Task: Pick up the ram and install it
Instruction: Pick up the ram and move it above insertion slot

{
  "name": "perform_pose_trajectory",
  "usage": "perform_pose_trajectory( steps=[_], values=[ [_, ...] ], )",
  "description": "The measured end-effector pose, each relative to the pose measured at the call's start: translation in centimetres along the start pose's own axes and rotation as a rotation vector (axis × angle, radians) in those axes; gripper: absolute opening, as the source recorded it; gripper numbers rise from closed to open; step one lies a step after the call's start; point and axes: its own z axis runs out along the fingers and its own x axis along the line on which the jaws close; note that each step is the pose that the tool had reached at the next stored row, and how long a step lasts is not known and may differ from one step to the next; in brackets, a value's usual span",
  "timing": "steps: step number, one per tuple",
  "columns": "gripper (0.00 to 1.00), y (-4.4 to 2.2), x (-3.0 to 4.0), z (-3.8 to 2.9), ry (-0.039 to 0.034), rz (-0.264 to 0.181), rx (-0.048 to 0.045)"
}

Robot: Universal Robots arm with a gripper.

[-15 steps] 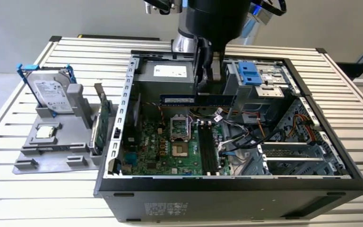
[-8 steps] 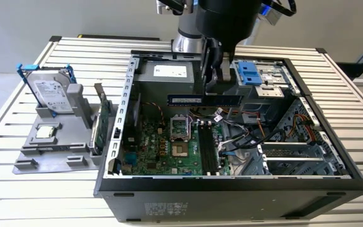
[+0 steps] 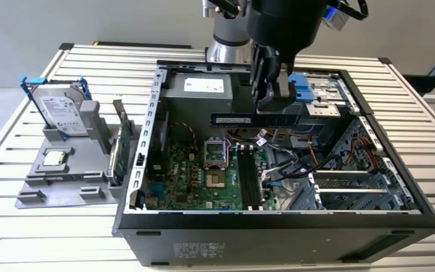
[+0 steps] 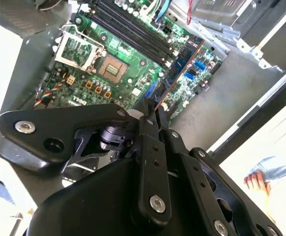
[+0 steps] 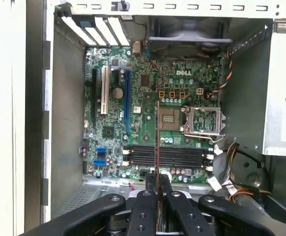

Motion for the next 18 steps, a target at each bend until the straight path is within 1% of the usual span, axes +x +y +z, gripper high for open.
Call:
perform_pose_trajectory(
  steps=[4,5,14,18],
  values=[
    [0.00,-0.65,0.01,0.00,-0.0001,0.011,-0.0008],
    [0.00,-1.10,0.02,-0.01,-0.0001,0.026,-0.0018],
    [0.00,-2.46,0.04,-0.02,-0.0003,0.053,-0.0037],
    [0.00,-2.95,0.05,-0.02,-0.0004,0.058,-0.0040]
  ],
)
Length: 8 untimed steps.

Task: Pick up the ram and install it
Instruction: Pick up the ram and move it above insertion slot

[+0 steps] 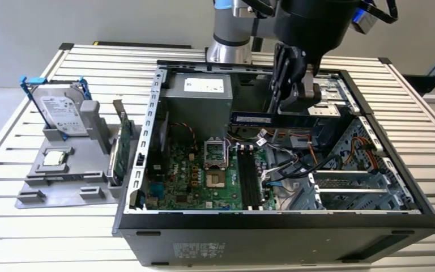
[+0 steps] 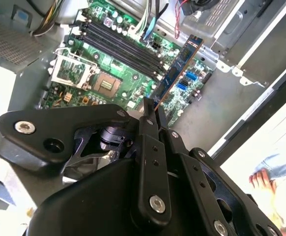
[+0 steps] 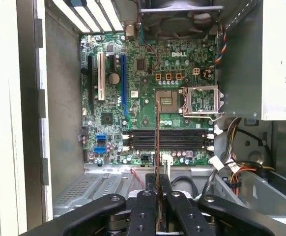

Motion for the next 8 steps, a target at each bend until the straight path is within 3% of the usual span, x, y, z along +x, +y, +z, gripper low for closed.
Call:
perform_pose_trajectory(
  steps=[8],
  values=[
    [0.00,-0.84,-0.03,-0.01,0.0001,0.000,0.0000]
  ],
)
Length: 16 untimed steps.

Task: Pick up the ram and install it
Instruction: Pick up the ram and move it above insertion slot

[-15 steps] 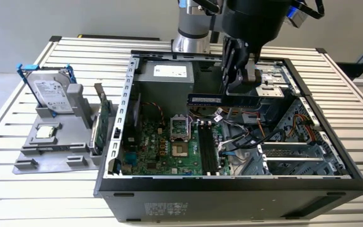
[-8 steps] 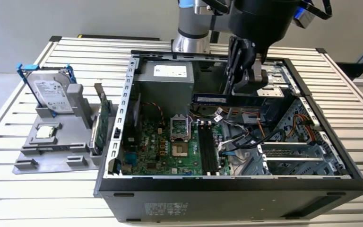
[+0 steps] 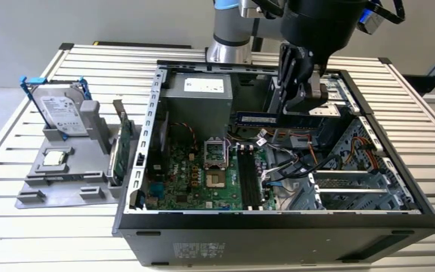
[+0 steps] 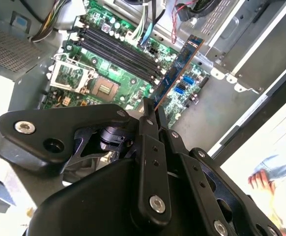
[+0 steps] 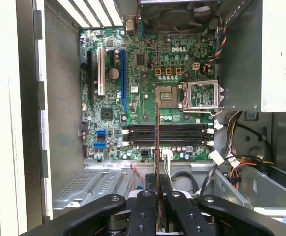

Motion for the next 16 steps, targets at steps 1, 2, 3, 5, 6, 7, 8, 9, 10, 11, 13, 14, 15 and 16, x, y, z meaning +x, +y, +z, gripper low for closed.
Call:
perform_pose_trajectory(
  steps=[1,2,3,5,6,7,8,9,10,11,13,14,15,16],
  values=[
    [0.00,-0.06,0.00,0.00,0.0000,0.000,0.0000],
    [0.00,-0.09,0.00,0.00,0.0000,0.000,0.0000],
    [0.00,-0.09,0.00,0.00,0.0000,0.000,0.0000],
    [0.00,-0.10,0.00,0.01,0.0016,0.000,0.0001],
    [0.00,-0.10,0.00,0.00,0.0016,0.000,0.0001],
    [0.00,-0.10,0.00,0.00,0.0017,0.000,0.0001],
    [0.00,-0.10,0.00,0.00,0.0018,0.000,0.0001],
    [0.00,-0.10,0.00,0.00,0.0018,0.000,0.0001],
    [0.00,-0.10,0.00,0.00,0.0019,0.000,0.0001],
    [0.00,-0.10,0.00,0.00,0.0020,0.000,0.0000],
    [0.00,-0.10,0.00,0.00,0.0020,0.000,0.0001],
    [0.00,-0.10,0.00,0.00,0.0021,0.000,0.0001],
    [0.00,-0.10,0.00,0.00,0.0021,0.000,0.0001],
    [0.00,-0.10,0.00,0.00,0.0021,0.002,0.0001]
  ],
)
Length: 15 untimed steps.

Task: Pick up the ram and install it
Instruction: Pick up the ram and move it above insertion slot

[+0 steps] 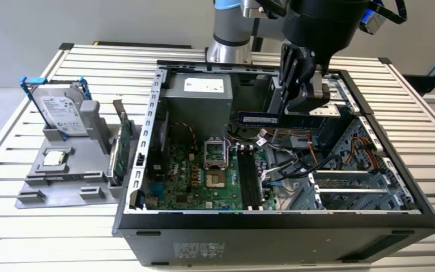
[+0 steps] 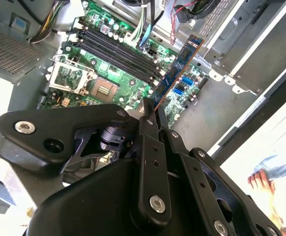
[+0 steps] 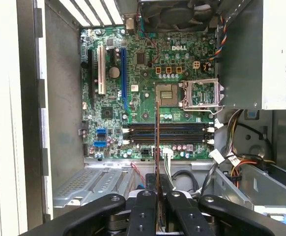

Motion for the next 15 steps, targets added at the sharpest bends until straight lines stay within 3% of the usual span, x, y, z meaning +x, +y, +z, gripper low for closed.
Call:
perform_pose_trajectory(
  steps=[15],
  values=[
    [0.00,0.00,0.00,0.01,-0.0007,0.080,-0.0058]
  ],
)
